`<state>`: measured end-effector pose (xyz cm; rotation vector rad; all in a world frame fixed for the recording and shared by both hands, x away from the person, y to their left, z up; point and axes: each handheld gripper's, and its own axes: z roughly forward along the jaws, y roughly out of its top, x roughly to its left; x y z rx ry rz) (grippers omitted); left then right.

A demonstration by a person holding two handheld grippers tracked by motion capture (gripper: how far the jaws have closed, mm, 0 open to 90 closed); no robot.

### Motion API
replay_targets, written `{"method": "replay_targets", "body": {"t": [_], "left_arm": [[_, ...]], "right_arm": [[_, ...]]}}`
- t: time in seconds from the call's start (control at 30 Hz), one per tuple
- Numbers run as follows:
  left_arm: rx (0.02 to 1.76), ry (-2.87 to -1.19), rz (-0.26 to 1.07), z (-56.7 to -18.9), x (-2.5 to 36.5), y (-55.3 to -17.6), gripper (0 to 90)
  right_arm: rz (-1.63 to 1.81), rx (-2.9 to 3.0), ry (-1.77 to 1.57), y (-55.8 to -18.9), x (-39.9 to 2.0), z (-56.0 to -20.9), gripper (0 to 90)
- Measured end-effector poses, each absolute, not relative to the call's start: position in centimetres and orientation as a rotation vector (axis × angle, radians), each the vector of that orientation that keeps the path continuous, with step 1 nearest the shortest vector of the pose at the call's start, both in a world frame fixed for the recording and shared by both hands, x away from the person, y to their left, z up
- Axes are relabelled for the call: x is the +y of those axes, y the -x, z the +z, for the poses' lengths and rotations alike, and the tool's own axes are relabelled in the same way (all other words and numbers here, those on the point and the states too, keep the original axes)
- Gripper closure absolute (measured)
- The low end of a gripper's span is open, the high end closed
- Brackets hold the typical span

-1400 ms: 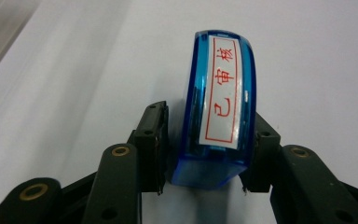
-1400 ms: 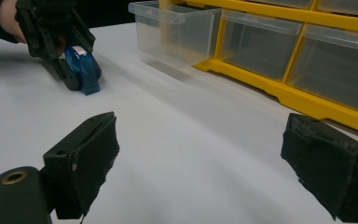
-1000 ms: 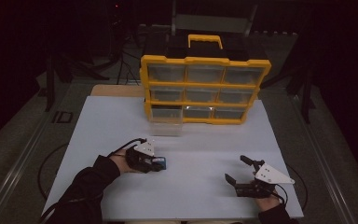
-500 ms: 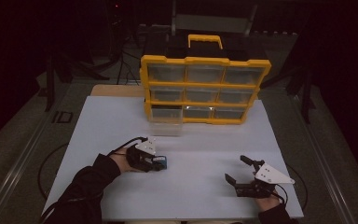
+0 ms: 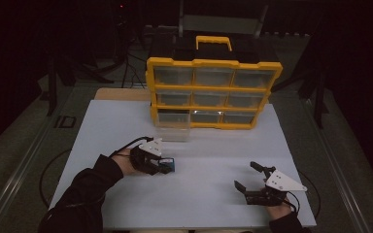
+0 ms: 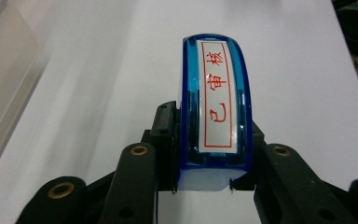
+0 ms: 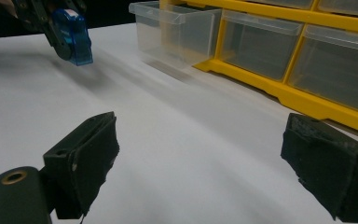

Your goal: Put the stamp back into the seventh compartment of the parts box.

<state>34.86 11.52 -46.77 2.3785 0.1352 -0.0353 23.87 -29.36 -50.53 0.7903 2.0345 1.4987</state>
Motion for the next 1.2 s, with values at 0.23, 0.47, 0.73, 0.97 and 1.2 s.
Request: {"method": "replay_targets", "body": {"t": [0.23,0.47,0.73,0.97,1.2], "left_arm": [[0.125,-2.387,-0.036,-45.4,11.4,-35.0,69.6],[0.126,-2.375,-0.021,-43.5,11.5,-35.4,69.6],[0.124,-2.366,-0.007,-41.5,11.5,-35.6,69.6],[0.159,-2.36,-0.004,-39.6,11.7,-36.2,69.6],[0.158,-2.317,-0.004,-37.7,11.8,-36.7,69.6]], "right_arm": [[1.497,2.033,-0.79,-23.9,-29.4,-50.5,10.3],[1.501,2.03,-0.793,-23.8,-29.5,-50.5,10.3],[1.5,2.028,-0.791,-23.8,-29.4,-50.5,10.3],[1.503,2.027,-0.791,-23.9,-29.5,-50.5,10.3],[1.504,2.028,-0.794,-23.9,-29.4,-50.5,10.3]]}}
